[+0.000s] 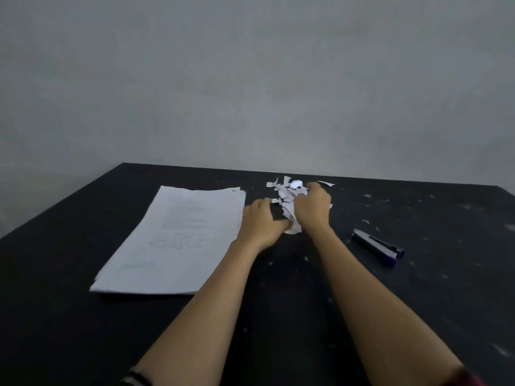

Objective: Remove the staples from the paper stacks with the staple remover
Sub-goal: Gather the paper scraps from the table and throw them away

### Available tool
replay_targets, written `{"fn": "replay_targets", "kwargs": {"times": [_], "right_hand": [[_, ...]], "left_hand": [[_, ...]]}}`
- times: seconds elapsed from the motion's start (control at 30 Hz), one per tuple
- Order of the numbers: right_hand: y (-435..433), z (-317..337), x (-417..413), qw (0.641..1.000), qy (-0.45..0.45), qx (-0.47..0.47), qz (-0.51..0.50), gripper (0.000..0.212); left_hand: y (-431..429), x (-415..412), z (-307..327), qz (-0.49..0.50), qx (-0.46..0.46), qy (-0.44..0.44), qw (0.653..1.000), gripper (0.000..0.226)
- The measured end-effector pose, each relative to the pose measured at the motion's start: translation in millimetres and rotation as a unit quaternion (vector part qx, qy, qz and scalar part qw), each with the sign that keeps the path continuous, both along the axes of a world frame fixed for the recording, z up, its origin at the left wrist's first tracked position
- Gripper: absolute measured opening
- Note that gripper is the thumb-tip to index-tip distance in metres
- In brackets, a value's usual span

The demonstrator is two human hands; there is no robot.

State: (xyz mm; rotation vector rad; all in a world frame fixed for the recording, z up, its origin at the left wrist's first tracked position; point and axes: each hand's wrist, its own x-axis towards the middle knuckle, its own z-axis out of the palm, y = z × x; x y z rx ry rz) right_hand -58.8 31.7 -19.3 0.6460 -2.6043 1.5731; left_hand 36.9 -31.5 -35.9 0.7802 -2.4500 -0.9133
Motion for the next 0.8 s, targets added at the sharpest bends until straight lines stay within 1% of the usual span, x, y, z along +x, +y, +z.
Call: {"fn": "replay_targets", "kwargs": {"times": [0.07,0.1,0.17,0.27,0.33,0.43,0.5,0.57,0.63,0.67,0.73,0.8], "right_hand": [[-1.0,-2.9,-44.5,0.995,-0.003,0.093,-0.024,0.036],[-2.4,-4.7,-64.7,0.989,-0.003,0.145,-0.028,0.036],[-8.1,-10.2,-98.7,0.972,0.0,0.231,-0.032,0.041],[-15.9,-16.6,-129.1,0.958,-0.016,0.286,-0.025,0.056],[-21.3,-22.1,-144.6,0.947,-0.015,0.321,-0.003,0.063],[-33.3,-29.3,-151.1,0.922,-0.001,0.382,0.061,0.061],[-41.5,-29.3,-143.5,0.924,-0.002,0.367,0.106,0.05],[-46.5,-29.6,-134.1,0.938,0.015,0.315,0.143,0.034],[-49.9,-29.8,-128.1,0.954,0.046,0.258,0.143,0.024],[-50.5,-28.6,-126.3,0.964,0.05,0.224,0.131,0.022],[-55.1,-27.7,-128.8,0.975,0.069,0.171,0.127,0.025],[-63.0,-27.7,-132.2,0.965,0.047,0.204,0.159,0.035]], "left_hand": [[-1.8,-23.4,-8.0,-0.041,-0.033,-0.094,0.994,0.106],[-3.4,-35.6,-11.5,-0.05,-0.043,-0.127,0.99,0.116],[-7.7,-55.8,-18.5,-0.056,-0.057,-0.177,0.981,0.122],[-16.6,-75.6,-25.1,-0.063,-0.105,-0.233,0.965,0.112],[-23.7,-84.0,-27.7,-0.066,-0.12,-0.24,0.961,0.101],[-36.4,-94.8,-33.0,-0.078,-0.117,-0.231,0.963,0.086],[-44.6,-101.2,-33.0,-0.074,-0.116,-0.208,0.969,0.086],[-53.6,-108.6,-31.3,-0.064,-0.108,-0.179,0.976,0.097],[-64.1,-115.9,-30.2,-0.06,-0.092,-0.167,0.98,0.107],[-67.4,-118.7,-31.3,-0.063,-0.087,-0.172,0.979,0.107],[-69.5,-120.6,-34.7,-0.076,-0.097,-0.187,0.975,0.099],[-68.5,-120.9,-37.8,-0.077,-0.105,-0.171,0.977,0.087]]}}
